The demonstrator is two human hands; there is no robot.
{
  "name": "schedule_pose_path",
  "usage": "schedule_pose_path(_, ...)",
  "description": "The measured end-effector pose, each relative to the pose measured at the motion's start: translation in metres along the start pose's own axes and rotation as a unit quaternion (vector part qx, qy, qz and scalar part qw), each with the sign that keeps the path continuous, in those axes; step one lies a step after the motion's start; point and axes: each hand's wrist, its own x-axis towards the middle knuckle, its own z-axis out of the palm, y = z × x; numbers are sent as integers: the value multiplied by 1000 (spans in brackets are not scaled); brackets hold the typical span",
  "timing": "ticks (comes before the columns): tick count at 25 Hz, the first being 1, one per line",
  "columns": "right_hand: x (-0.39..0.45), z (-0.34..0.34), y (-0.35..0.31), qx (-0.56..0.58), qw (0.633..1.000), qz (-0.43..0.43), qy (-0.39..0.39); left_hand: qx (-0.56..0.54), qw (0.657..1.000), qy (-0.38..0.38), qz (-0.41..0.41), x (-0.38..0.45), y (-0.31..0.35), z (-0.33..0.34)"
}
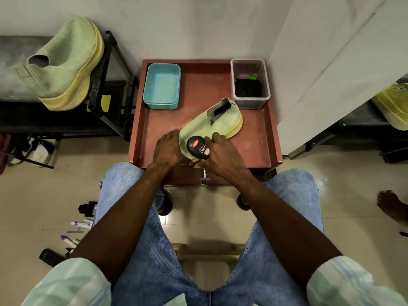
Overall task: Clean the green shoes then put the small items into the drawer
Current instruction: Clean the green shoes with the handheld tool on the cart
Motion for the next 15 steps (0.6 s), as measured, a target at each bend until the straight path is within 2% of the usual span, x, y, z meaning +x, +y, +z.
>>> schedule_pose_path(3, 9, -22, 38, 22, 981, 168, 94, 11, 1000, -17, -12, 1, 1, -3)
schedule_pose_path(4, 9, -25, 42, 17, 977, 186, 101, 10, 1000, -21, -17, 1, 1, -3)
schedule_pose_path(6, 6, -17, 23, -10, 991, 106, 74, 8, 1000, -21, -11, 1, 2, -4)
schedule_pose_path(8, -4, 2, -7, -26, 1000, -7, -9, 5, 1000, -15, -4, 1, 2, -5)
schedule_pose_path(9, -6, 6, -9, -20, 999, -22, -33, 5, 1000, -15, 0, 2, 2, -6)
schedule_pose_path(10, -4, 3, -1, -2, 1000, 4, -24, 6, 1000, -17, 2, 2, 1, -7)
schedule_pose_path(13, 6, -23, 43, 29, 980, 184, 75, 21, 999, -28, 2, 4, 3, -9)
schedule_pose_path(14, 5, -26, 47, 13, 976, 200, 89, 27, 999, -33, 2, 6, 3, -10)
schedule_pose_path(15, 2, -24, 40, 0, 980, 177, 89, 33, 999, -37, 5, 8, 4, -12)
